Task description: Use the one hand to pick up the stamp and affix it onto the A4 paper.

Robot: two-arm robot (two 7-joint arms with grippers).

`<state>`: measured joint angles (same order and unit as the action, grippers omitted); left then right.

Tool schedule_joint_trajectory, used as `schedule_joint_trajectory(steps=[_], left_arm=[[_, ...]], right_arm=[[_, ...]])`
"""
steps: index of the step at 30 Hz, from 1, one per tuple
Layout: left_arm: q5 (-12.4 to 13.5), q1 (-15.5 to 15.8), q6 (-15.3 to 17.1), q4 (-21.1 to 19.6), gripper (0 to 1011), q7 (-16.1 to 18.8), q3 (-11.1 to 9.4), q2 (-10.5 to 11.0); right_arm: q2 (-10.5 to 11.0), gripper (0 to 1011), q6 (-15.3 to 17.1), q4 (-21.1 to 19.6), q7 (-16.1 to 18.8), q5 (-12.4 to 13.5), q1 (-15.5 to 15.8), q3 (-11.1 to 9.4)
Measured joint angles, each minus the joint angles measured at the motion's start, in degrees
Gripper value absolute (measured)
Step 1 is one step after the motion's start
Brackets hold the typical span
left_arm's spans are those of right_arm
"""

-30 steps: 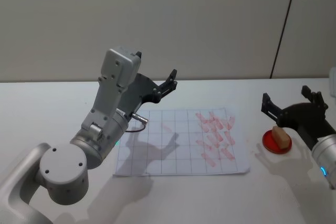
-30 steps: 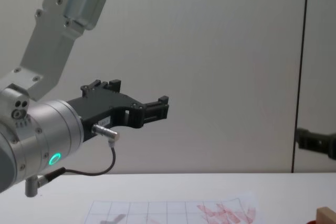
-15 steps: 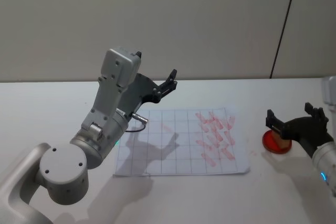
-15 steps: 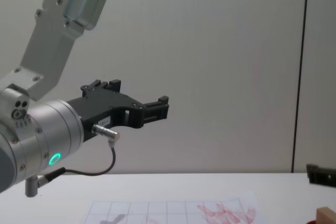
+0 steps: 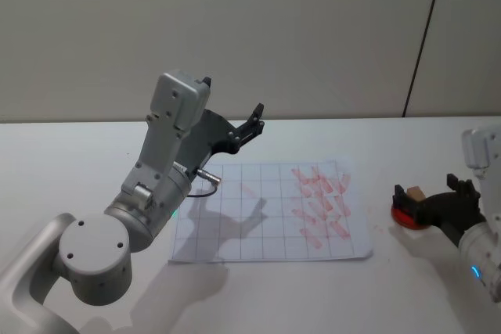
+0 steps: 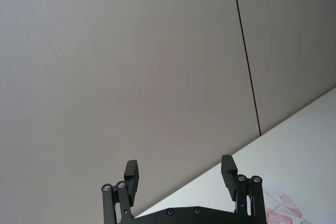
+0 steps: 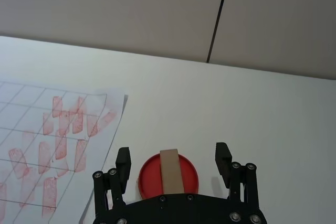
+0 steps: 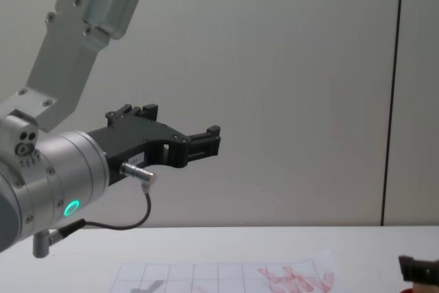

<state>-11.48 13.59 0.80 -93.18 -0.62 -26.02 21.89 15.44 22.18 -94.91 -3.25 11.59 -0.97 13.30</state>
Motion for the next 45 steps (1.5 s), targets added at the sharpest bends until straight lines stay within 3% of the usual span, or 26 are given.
schedule_joint_trajectory(steps=[8,26,29,45], left_arm=[[0.0,0.0,0.0,0.0,1001,0.0,0.0,0.0],[0.0,0.0,0.0,0.0,1001,0.0,0.0,0.0],[0.0,0.0,0.0,0.0,1001,0.0,0.0,0.0],[0.0,0.0,0.0,0.0,1001,0.0,0.0,0.0]], right_arm=[[-0.2,855,1.1,1.8,0.4,-0.8,-0.3,0.0],[-0.6,265,0.3,4.1,1.7,-2.0,-0.7,-0.2],[-0.7,223,0.0,4.3,1.9,-2.0,-0.8,-0.3],[-1.2,223,-1.8,3.9,3.1,-1.6,-0.9,-0.5]])
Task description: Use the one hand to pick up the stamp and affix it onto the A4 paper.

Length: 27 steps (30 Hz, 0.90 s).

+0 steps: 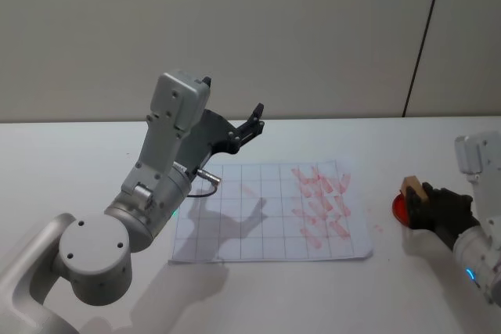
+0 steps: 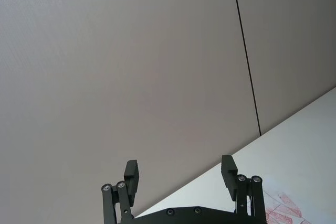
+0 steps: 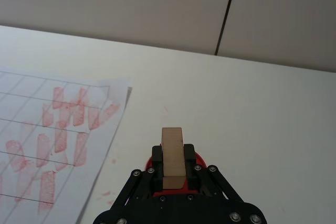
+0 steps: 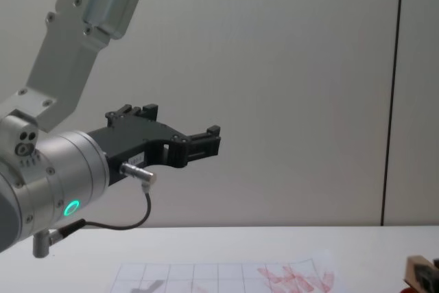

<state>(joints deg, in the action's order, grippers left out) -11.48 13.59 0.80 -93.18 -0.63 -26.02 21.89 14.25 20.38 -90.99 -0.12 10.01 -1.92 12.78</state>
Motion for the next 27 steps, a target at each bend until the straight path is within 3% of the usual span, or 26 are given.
schedule_joint_trajectory(steps=[12,19,27], left_arm=[[0.0,0.0,0.0,0.0,1001,0.0,0.0,0.0],[0.0,0.0,0.0,0.0,1001,0.0,0.0,0.0],[0.0,0.0,0.0,0.0,1001,0.0,0.0,0.0]], right_arm=[[-1.1,224,-1.0,-1.8,4.7,-0.5,-0.7,1.2],[-3.1,224,-0.2,-1.5,8.0,-1.9,-2.2,3.1],[-5.5,224,1.6,0.9,9.5,-3.7,-4.3,4.7]])
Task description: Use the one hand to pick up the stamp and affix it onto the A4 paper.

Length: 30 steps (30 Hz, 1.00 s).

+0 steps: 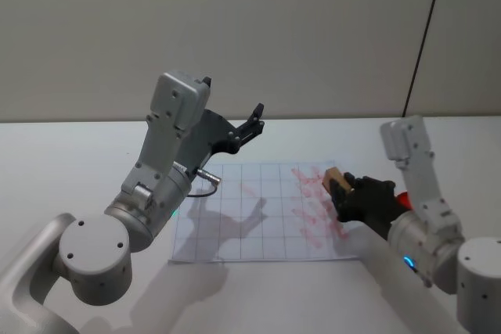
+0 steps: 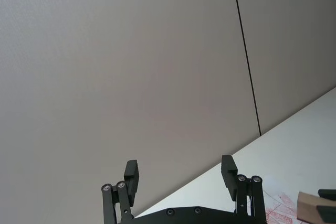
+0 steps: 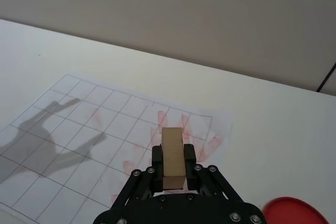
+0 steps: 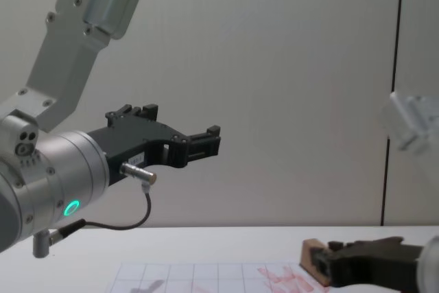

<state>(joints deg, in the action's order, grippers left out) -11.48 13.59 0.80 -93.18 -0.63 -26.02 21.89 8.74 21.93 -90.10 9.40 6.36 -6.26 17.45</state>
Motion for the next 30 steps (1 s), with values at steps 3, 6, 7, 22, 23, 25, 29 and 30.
schedule_joint_trajectory(steps=[3,6,7,22,23,25,29,30], left_arm=[[0.0,0.0,0.0,0.0,1002,0.0,0.0,0.0],[0.0,0.0,0.0,0.0,1001,0.0,0.0,0.0],[0.0,0.0,0.0,0.0,1002,0.0,0.0,0.0],[0.0,0.0,0.0,0.0,1001,0.0,0.0,0.0],[0.0,0.0,0.0,0.0,1001,0.0,0.0,0.0],[0.0,0.0,0.0,0.0,1001,0.0,0.0,0.0],[0.0,0.0,0.0,0.0,1001,0.0,0.0,0.0],[0.0,0.0,0.0,0.0,1001,0.0,0.0,0.0]], right_arm=[[-0.7,224,0.7,0.9,0.1,-0.6,-0.7,0.4],[-1.8,223,1.8,2.9,0.1,-1.6,-2.0,1.0],[-2.1,223,2.0,3.3,0.1,-1.8,-2.3,1.1],[-5.9,224,2.8,12.3,-0.2,-4.2,-7.2,2.5],[-6.0,224,2.8,12.6,-0.2,-4.2,-7.3,2.6],[-6.4,224,2.8,13.6,-0.1,-4.2,-7.9,2.6],[-7.0,224,2.9,14.9,-0.1,-4.0,-8.6,2.6],[-7.0,223,3.0,15.0,-0.1,-3.9,-8.6,2.6]])
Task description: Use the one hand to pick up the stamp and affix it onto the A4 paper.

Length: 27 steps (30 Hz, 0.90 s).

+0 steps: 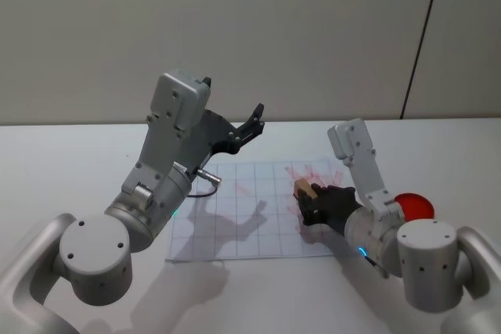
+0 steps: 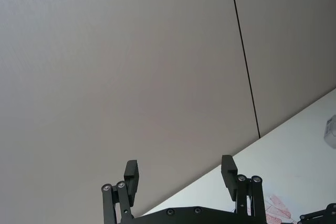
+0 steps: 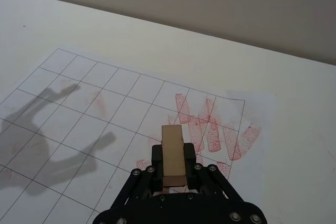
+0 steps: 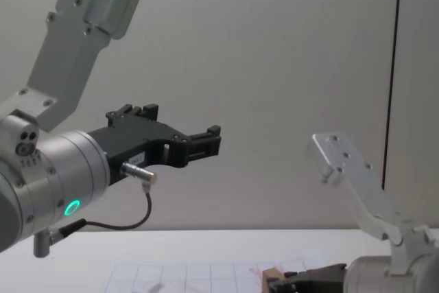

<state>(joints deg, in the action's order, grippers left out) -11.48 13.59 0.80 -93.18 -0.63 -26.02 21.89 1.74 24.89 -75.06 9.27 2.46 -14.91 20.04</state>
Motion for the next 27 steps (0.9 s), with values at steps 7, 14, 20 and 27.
schedule_joint_trajectory(steps=[7,14,20,27], left_arm=[[0.0,0.0,0.0,0.0,1001,0.0,0.0,0.0],[0.0,0.0,0.0,0.0,1002,0.0,0.0,0.0],[0.0,0.0,0.0,0.0,1001,0.0,0.0,0.0],[0.0,0.0,0.0,0.0,1001,0.0,0.0,0.0]], right_arm=[[-0.6,224,0.7,1.7,-0.1,0.5,-0.9,0.0],[-1.0,224,1.4,2.8,-0.2,0.8,-1.4,-0.1],[-1.1,224,1.8,3.0,-0.3,1.2,-1.6,-0.2],[-1.0,223,1.8,1.4,-0.7,1.7,-1.3,-0.4]])
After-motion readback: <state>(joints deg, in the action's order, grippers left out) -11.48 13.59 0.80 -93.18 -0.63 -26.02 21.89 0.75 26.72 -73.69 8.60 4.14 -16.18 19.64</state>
